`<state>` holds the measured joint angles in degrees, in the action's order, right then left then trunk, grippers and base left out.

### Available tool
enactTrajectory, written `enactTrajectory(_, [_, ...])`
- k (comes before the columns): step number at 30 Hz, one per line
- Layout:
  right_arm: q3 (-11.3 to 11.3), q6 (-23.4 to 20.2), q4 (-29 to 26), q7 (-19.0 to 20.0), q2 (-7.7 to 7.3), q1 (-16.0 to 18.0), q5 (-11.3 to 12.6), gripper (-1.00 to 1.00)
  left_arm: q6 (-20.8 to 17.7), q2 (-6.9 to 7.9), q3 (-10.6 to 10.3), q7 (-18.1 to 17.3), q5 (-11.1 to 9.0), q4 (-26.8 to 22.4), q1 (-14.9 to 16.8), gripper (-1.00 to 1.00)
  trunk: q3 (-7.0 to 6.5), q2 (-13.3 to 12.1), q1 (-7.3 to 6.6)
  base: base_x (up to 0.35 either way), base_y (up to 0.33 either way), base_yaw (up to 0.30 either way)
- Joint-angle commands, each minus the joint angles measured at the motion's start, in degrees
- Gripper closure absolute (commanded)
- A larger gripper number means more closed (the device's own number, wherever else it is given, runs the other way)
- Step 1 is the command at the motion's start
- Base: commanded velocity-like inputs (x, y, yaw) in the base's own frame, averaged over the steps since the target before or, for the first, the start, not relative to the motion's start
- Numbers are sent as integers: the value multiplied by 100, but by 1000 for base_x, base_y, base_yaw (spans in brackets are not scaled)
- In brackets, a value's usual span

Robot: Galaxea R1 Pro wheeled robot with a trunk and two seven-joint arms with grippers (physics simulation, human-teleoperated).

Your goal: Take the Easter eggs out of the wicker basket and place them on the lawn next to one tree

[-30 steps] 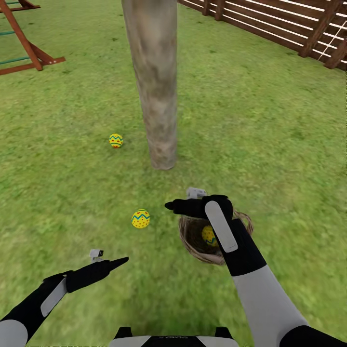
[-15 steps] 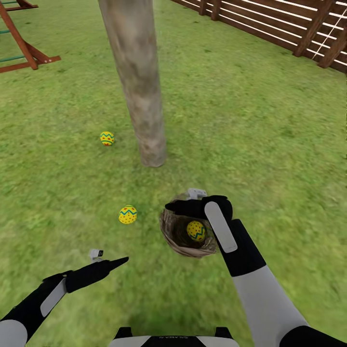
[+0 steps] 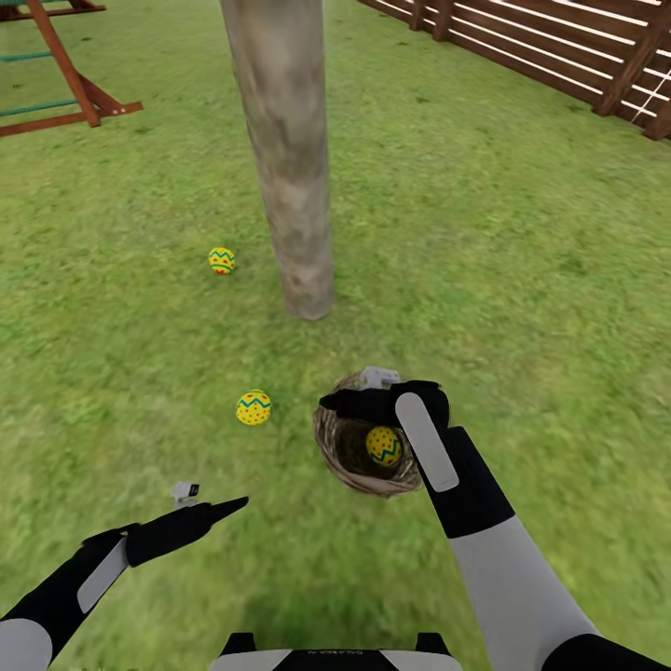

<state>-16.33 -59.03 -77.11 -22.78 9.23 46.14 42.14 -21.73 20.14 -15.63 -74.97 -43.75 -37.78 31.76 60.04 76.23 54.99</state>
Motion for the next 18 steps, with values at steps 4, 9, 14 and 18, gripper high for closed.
enactTrajectory(4, [-2,-12,-6,-65,0,1,57,-100,58,7,-37,-1,-54,7,6,-100,3,2,0,-141,-91,222])
enactTrajectory(9, [-2,-14,-6,-68,0,0,50,-100,109,1,-37,0,-51,8,6,-100,3,2,0,-239,-182,93])
enactTrajectory(14, [-2,-20,-6,-69,0,-7,49,-100,116,-1,-37,0,-53,8,6,-100,3,2,0,-236,-207,11])
enactTrajectory(18, [-2,-21,-6,-69,0,-8,49,-100,117,-1,-37,0,-53,8,6,-100,3,2,0,-107,-270,1])
